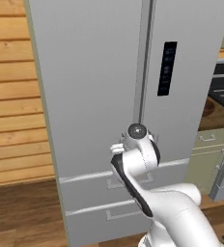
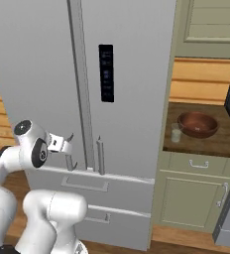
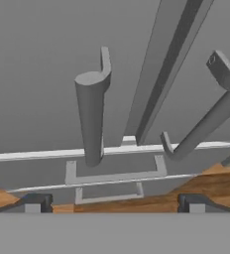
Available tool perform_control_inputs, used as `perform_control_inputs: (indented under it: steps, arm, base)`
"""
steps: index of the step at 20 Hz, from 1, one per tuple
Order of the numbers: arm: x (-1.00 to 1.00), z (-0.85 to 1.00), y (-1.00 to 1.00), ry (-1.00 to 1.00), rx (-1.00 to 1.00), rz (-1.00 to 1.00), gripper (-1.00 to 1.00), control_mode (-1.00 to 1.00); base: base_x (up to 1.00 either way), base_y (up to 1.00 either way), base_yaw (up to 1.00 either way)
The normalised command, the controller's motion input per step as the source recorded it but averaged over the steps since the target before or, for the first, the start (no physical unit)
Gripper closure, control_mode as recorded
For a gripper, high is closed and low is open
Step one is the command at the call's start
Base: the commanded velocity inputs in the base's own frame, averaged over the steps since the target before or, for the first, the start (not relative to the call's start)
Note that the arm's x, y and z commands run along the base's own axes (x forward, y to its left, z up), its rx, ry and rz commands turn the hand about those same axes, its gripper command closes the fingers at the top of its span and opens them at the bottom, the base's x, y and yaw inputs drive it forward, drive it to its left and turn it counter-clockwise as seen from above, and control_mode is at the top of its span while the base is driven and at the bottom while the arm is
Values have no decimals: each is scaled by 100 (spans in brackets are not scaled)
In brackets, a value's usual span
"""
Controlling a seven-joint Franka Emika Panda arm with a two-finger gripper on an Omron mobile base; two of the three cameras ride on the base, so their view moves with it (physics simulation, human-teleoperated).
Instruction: Grab a lemon wedge from the fridge and one ice cube from the ice bowl, and put them in the glass of lemonade.
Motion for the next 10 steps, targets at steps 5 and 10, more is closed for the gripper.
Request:
perform_control_inputs:
  steps: [5, 10]
  arm:
    - [81, -18, 10, 1, 0, -3, -100, -100]
    - [54, 0, 5, 7, 0, 0, -100, -100]
  base:
    - [0, 0, 0]
    - [0, 0, 0]
